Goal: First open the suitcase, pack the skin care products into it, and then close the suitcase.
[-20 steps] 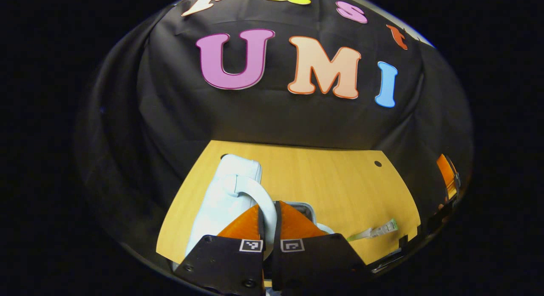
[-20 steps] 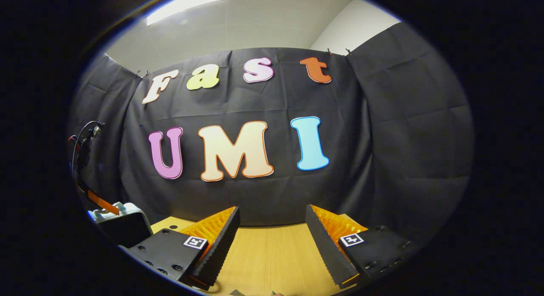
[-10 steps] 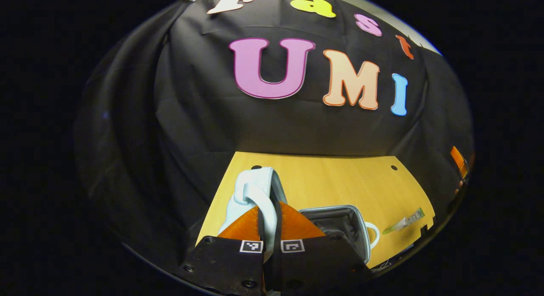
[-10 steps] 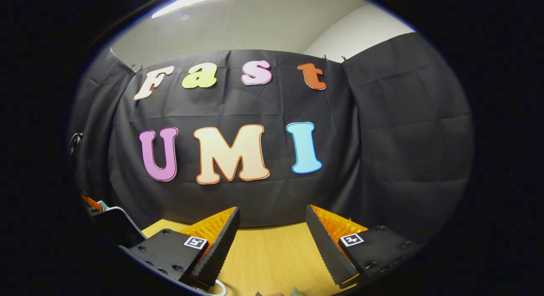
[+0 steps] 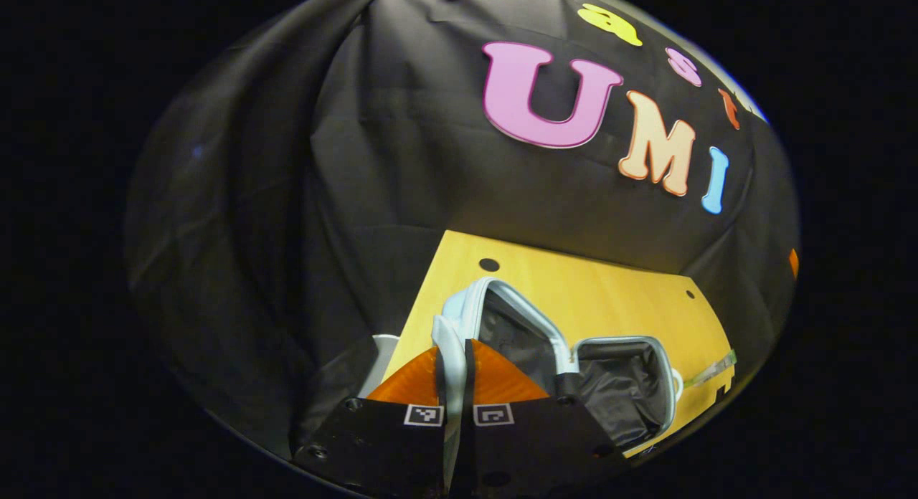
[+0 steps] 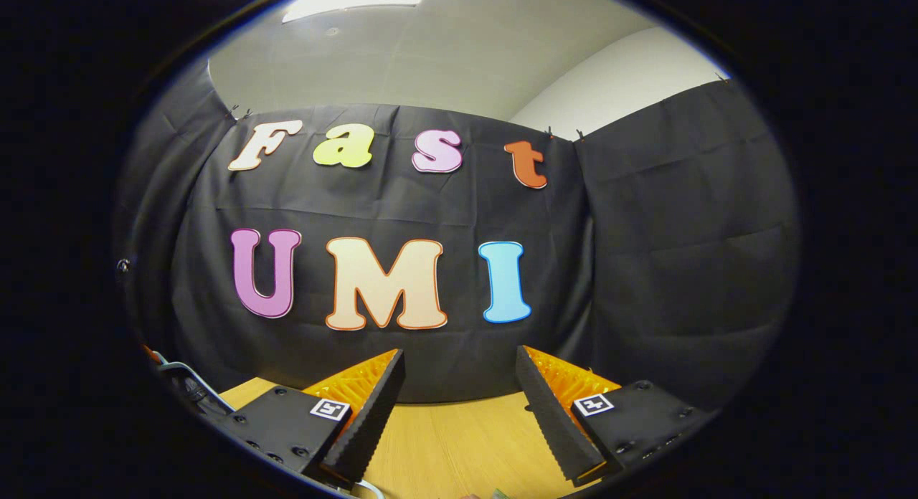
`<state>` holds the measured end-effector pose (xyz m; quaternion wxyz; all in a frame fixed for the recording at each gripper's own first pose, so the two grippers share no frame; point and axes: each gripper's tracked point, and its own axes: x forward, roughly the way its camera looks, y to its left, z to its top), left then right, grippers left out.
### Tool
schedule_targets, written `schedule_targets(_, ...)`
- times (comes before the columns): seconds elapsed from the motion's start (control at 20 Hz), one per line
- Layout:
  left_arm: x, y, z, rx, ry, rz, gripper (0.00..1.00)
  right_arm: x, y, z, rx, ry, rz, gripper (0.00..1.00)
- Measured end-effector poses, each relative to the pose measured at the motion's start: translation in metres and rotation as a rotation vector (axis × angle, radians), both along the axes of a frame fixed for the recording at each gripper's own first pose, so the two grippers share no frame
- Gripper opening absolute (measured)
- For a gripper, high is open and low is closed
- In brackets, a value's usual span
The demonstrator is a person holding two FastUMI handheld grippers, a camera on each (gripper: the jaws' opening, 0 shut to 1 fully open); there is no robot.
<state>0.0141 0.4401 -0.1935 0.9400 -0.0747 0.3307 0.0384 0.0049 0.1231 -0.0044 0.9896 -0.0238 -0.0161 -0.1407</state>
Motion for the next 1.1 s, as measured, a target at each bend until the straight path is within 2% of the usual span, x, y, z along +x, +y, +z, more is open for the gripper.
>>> schedule_targets(0.05, -0.004, 0.008, -0.014, -0.015, 0.015, 0.015, 0.01, -0.001, 0.001, -0.001, -0.008, 0.002, -0.003, 0.99)
schedule_targets(0.2, -0.013, 0.032, -0.048, -0.016, 0.062, 0.05, 0.01, 0.0, 0.004, -0.009, -0.01, 0.04, 0.011, 0.97)
schedule_targets(0.35, -0.022, 0.045, -0.079, -0.047, 0.106, 0.096, 0.0, -0.001, -0.003, -0.017, 0.025, 0.072, -0.015, 0.97)
schedule_targets(0.5, -0.028, 0.057, -0.102, 0.013, 0.123, 0.119, 0.0, -0.008, -0.006, -0.013, 0.038, 0.077, -0.03, 0.98)
schedule_targets(0.6, -0.028, 0.068, -0.102, 0.1, 0.106, 0.153, 0.02, -0.011, -0.009, -0.004, -0.008, 0.056, -0.021, 0.98)
schedule_targets(0.65, -0.027, 0.073, -0.091, 0.145, 0.064, 0.166, 0.14, -0.01, -0.015, 0.001, -0.031, 0.041, -0.023, 0.97)
schedule_targets(0.7, -0.021, 0.075, -0.084, 0.171, 0.021, 0.177, 0.16, -0.009, -0.018, 0.003, -0.029, 0.037, -0.023, 0.97)
schedule_targets(0.85, -0.02, 0.069, -0.036, 0.24, -0.082, 0.242, 0.63, -0.005, -0.023, -0.001, 0.04, 0.035, 0.005, 0.98)
schedule_targets(0.95, -0.018, 0.047, 0.009, 0.296, -0.201, 0.269, 0.95, -0.005, -0.035, -0.001, 0.04, 0.021, 0.01, 0.98)
schedule_targets(1.1, -0.015, -0.025, 0.078, 0.308, -0.377, 0.249, 0.94, -0.007, -0.043, -0.005, 0.056, 0.029, 0.051, 0.97)
